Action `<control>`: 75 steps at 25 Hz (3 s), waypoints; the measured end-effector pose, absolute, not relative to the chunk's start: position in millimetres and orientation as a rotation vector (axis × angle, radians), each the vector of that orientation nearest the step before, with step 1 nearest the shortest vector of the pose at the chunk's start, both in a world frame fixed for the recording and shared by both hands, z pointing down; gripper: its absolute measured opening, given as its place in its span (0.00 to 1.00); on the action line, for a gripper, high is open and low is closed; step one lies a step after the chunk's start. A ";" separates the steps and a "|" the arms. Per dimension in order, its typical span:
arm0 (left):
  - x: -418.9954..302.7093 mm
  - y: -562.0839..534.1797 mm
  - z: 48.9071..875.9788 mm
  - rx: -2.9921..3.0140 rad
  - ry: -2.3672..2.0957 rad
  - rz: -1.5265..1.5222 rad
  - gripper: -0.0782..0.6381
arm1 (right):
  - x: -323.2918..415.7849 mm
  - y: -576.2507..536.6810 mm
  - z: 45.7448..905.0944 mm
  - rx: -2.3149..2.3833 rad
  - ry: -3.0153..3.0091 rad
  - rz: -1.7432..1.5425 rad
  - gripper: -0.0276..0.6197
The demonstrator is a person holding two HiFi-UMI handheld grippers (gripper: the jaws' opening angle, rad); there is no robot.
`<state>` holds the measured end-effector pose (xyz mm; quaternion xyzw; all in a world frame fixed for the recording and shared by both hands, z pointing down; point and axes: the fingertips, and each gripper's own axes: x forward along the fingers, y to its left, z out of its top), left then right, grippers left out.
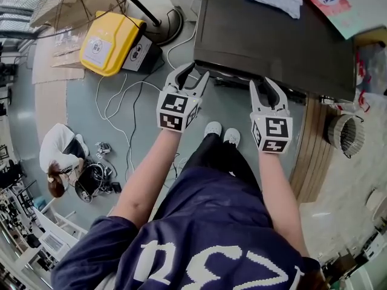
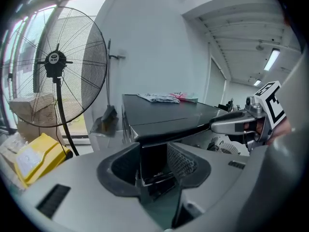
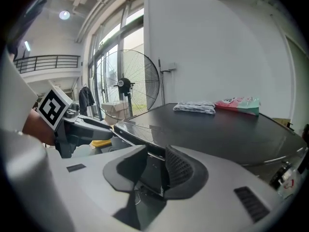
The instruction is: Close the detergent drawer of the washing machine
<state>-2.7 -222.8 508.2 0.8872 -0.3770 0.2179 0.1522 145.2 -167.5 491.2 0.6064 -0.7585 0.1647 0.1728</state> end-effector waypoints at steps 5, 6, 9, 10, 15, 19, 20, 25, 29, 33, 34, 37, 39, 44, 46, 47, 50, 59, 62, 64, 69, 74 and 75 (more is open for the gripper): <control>-7.7 -220.0 505.5 2.550 -1.153 0.667 0.34 | 150.1 -161.0 489.4 1.697 -2.153 0.450 0.23; -10.2 -220.7 504.1 2.545 -1.178 0.664 0.33 | 152.5 -159.0 489.1 1.703 -2.147 0.448 0.23; -16.3 -220.0 498.4 2.557 -1.218 0.652 0.20 | 157.6 -150.6 489.0 1.723 -2.141 0.458 0.16; -14.5 -216.9 498.1 2.575 -1.190 0.652 0.14 | 157.2 -148.1 490.0 1.722 -2.144 0.467 0.11; -0.8 -208.9 511.5 2.595 -1.101 0.690 0.14 | 148.5 -148.4 501.1 1.675 -2.154 0.506 0.07; -0.2 -212.9 512.1 2.590 -1.123 0.683 0.14 | 146.5 -153.1 503.0 1.665 -2.152 0.510 0.07; -0.1 -213.0 512.3 2.591 -1.123 0.684 0.14 | 146.3 -153.4 503.5 1.665 -2.152 0.510 0.07; 0.8 -215.5 512.8 2.585 -1.129 0.686 0.14 | 145.7 -156.1 506.3 1.673 -2.145 0.512 0.07; 1.5 -216.9 512.2 2.579 -1.131 0.680 0.14 | 146.1 -157.5 506.4 1.693 -2.137 0.517 0.07; 1.5 -218.4 512.3 2.576 -1.143 0.678 0.14 | 146.4 -159.0 507.3 1.703 -2.135 0.522 0.07; 1.7 -218.9 512.3 2.575 -1.146 0.677 0.14 | 146.7 -159.5 507.4 1.706 -2.135 0.527 0.07; 4.4 -220.0 512.5 2.573 -1.153 0.675 0.14 | 149.7 -160.7 508.1 1.714 -2.132 0.535 0.07; 5.4 -220.9 512.9 2.572 -1.154 0.673 0.14 | 150.7 -161.7 508.8 1.715 -2.133 0.536 0.07; 5.6 -222.4 512.3 2.569 -1.158 0.665 0.13 | 150.9 -163.3 508.2 1.719 -2.134 0.532 0.07; 5.8 -222.8 511.8 2.565 -1.159 0.647 0.14 | 151.5 -163.8 507.7 1.731 -2.128 0.542 0.07; 5.6 -224.1 512.0 2.562 -1.159 0.637 0.14 | 151.8 -165.0 507.7 1.741 -2.121 0.549 0.07; 7.2 -232.1 512.2 2.557 -1.164 0.632 0.13 | 153.9 -171.6 507.6 1.765 -2.109 0.561 0.07; 6.5 -231.5 512.5 2.567 -1.211 0.665 0.14 | 152.4 -170.8 508.8 1.744 -2.131 0.535 0.07; 7.8 -226.4 504.5 2.587 -1.206 0.659 0.14 | 152.1 -167.2 499.9 1.747 -2.149 0.516 0.07; 7.6 -222.8 493.2 2.606 -1.209 0.635 0.14 | 153.4 -164.4 488.1 1.759 -2.172 0.493 0.07; 6.4 -219.7 448.8 2.651 -1.243 0.537 0.14 | 164.4 -158.9 440.1 1.828 -2.230 0.422 0.07; 5.1 -217.4 399.0 2.698 -1.276 0.444 0.14 | 173.1 -152.8 381.5 1.890 -2.274 0.310 0.07; 4.6 -216.8 390.1 2.702 -1.282 0.426 0.14 | 173.6 -151.4 370.3 1.896 -2.281 0.279 0.07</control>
